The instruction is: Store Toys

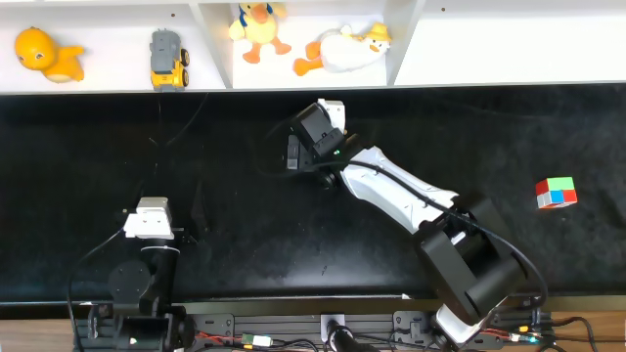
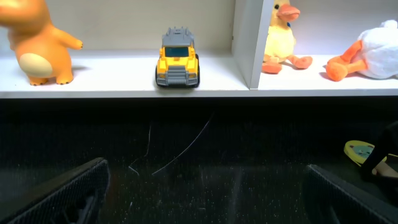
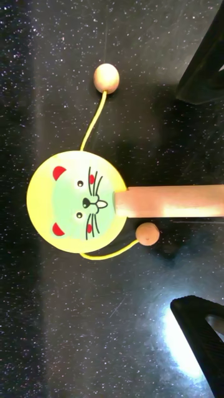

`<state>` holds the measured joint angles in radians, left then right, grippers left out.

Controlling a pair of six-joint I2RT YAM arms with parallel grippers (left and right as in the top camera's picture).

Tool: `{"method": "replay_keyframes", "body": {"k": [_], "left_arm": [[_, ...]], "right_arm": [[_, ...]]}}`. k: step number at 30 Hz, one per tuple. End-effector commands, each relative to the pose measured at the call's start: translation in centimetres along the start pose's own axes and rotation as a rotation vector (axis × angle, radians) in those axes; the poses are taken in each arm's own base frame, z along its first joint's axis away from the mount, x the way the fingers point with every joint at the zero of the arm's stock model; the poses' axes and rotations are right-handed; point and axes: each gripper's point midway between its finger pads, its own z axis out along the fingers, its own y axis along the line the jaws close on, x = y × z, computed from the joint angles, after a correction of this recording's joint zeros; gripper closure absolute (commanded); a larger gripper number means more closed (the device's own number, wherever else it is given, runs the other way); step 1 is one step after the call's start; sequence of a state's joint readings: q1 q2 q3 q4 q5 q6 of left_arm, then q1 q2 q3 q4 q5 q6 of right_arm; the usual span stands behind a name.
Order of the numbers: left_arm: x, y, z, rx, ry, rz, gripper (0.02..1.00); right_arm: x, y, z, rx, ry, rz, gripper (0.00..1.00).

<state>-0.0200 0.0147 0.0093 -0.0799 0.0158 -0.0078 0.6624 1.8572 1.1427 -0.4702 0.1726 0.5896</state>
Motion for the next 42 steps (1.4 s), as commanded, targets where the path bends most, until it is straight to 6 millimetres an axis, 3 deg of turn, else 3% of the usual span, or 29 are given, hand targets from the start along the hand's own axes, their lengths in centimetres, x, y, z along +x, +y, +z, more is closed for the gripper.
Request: {"method": "replay_keyframes", "body": {"k": [1, 9, 24, 34, 42], "left_arm": [[-0.1, -0.3, -0.1, 0.016, -0.006, -0.015, 0.020], [-0.1, -0.3, -0.1, 0.016, -0.006, -0.014, 0.020], [-0.1, -0.3, -0.1, 0.016, -0.006, -0.015, 0.020], [-0.1, -0.3, -0.1, 0.016, -0.006, -0.015, 0.020], [-0.1, -0.3, -0.1, 0.016, -0.006, -0.015, 0.020]], "right_arm": [[1.7, 0.3, 1.2, -0.012, 0.065, -0.008, 0.005], [2.9, 0.0, 1.1, 0.014, 0.106, -0.030, 0.005], [2.2, -0.4, 0.2, 0.071, 0.104, -0.081, 0.005], [1.8, -0.1, 1.2, 0.098, 0.126, -0.113, 0.005], [1.9, 0.1, 1.7, 0.106, 0.147, -0.124, 0.312]]}}
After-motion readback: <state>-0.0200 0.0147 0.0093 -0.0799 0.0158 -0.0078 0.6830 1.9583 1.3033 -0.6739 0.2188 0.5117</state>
